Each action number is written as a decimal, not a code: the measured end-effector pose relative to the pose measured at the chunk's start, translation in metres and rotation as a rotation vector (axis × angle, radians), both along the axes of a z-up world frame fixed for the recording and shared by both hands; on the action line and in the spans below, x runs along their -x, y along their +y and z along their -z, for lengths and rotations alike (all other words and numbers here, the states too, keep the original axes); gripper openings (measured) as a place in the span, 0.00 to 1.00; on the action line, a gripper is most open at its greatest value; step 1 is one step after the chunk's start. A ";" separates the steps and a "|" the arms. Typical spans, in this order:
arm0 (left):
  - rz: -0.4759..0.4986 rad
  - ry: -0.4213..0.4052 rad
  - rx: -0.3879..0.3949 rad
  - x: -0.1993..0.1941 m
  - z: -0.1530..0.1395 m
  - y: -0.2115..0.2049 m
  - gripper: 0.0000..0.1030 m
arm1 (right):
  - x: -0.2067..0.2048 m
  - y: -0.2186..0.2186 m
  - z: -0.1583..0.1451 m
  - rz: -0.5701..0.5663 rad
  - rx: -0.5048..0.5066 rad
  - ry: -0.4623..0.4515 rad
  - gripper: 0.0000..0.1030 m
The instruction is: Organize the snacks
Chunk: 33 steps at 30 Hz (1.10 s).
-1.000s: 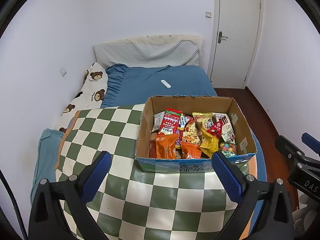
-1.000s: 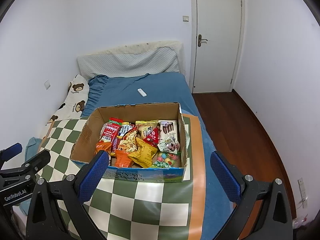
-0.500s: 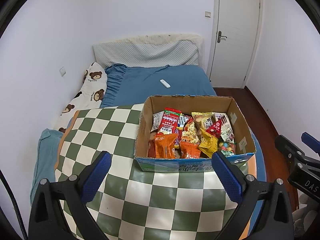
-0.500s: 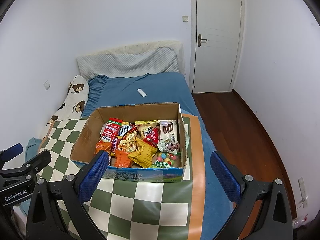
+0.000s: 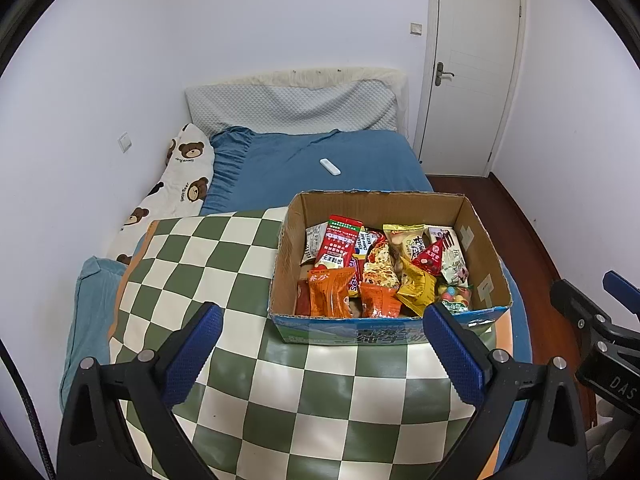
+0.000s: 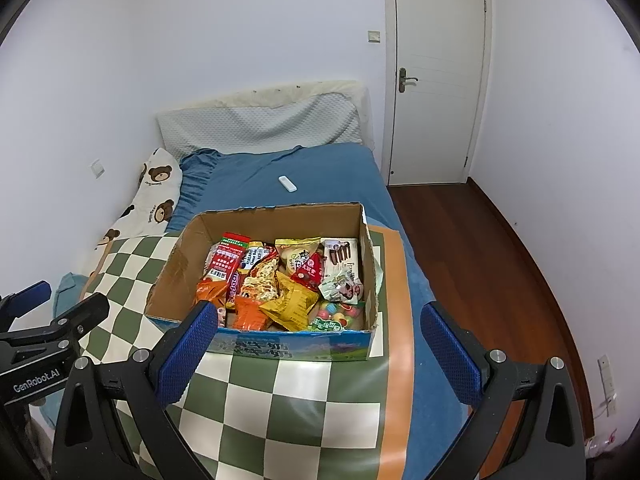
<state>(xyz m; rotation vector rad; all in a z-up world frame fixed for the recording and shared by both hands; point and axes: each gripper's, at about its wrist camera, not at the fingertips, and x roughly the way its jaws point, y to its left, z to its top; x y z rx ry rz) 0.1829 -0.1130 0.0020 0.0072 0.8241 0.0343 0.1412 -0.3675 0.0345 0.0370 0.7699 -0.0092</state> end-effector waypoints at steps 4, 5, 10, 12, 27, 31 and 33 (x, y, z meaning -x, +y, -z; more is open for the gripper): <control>0.002 -0.001 0.000 0.000 0.000 -0.001 1.00 | 0.001 0.000 -0.001 0.002 -0.002 0.000 1.00; 0.002 -0.001 0.000 -0.001 0.000 -0.001 1.00 | 0.001 0.000 -0.001 0.002 -0.001 0.001 1.00; 0.005 0.003 0.001 0.001 0.001 -0.003 1.00 | 0.004 0.001 -0.001 0.003 -0.003 0.002 1.00; 0.005 0.003 0.003 0.001 0.001 -0.002 1.00 | 0.005 0.001 -0.001 0.004 -0.003 0.003 1.00; 0.013 0.007 0.004 0.003 0.000 -0.005 1.00 | 0.008 0.001 -0.002 0.008 -0.004 0.004 1.00; 0.013 0.007 0.006 0.003 0.000 -0.005 1.00 | 0.008 0.001 -0.001 0.008 -0.004 0.003 1.00; 0.015 0.006 0.005 0.004 0.000 -0.005 1.00 | 0.008 0.001 -0.001 0.008 -0.004 0.003 1.00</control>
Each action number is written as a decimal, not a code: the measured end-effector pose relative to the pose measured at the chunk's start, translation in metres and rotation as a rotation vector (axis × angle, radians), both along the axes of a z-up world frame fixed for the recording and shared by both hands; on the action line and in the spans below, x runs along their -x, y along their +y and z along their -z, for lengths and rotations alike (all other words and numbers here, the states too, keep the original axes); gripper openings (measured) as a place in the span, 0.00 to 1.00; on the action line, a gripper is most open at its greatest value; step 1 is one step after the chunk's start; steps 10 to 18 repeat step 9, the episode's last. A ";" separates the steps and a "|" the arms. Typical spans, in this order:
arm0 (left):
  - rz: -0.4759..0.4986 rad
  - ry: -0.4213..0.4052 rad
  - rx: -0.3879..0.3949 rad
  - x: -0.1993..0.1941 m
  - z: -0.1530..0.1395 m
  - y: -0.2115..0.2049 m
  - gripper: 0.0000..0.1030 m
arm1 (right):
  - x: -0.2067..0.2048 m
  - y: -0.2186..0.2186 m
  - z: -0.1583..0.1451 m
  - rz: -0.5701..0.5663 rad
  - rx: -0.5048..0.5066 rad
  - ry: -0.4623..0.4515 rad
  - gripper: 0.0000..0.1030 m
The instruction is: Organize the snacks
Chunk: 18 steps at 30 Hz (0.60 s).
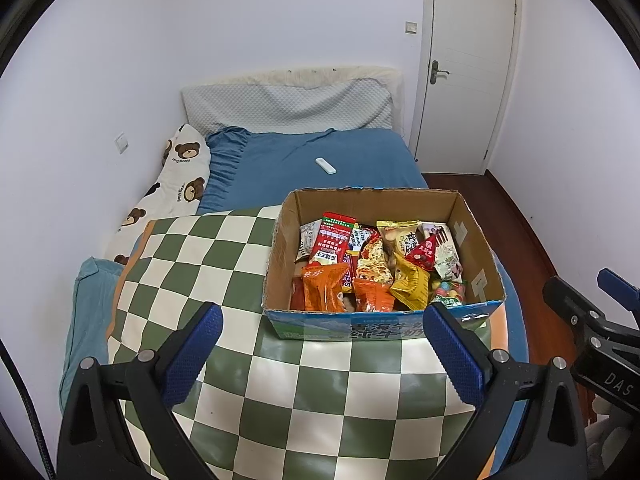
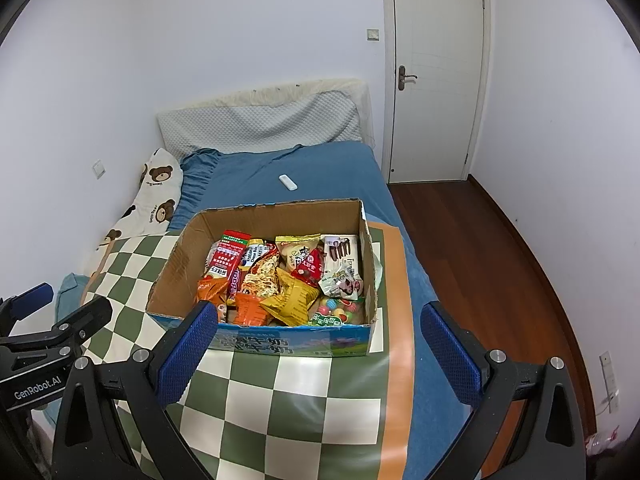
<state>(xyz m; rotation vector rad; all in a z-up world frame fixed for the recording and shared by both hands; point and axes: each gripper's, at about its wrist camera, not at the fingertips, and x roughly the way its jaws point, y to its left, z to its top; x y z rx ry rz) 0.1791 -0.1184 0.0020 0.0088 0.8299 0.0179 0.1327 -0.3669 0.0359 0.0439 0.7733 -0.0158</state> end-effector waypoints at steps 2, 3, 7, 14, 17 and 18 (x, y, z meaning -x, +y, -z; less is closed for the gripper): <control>-0.001 0.001 0.001 0.000 0.000 0.000 1.00 | 0.000 0.000 0.000 0.001 -0.002 0.000 1.00; 0.000 0.002 0.002 0.000 0.000 0.000 1.00 | 0.001 0.000 0.000 0.000 -0.002 0.001 1.00; 0.004 0.002 0.003 0.002 0.000 -0.001 1.00 | 0.001 0.000 0.000 0.002 0.001 0.001 1.00; 0.005 -0.001 0.005 0.003 -0.002 -0.002 1.00 | 0.001 0.000 0.000 0.003 -0.001 0.001 1.00; 0.005 -0.001 0.005 0.003 -0.002 -0.002 1.00 | 0.001 0.000 0.000 0.003 -0.001 0.001 1.00; 0.005 -0.001 0.005 0.003 -0.002 -0.002 1.00 | 0.001 0.000 0.000 0.003 -0.001 0.001 1.00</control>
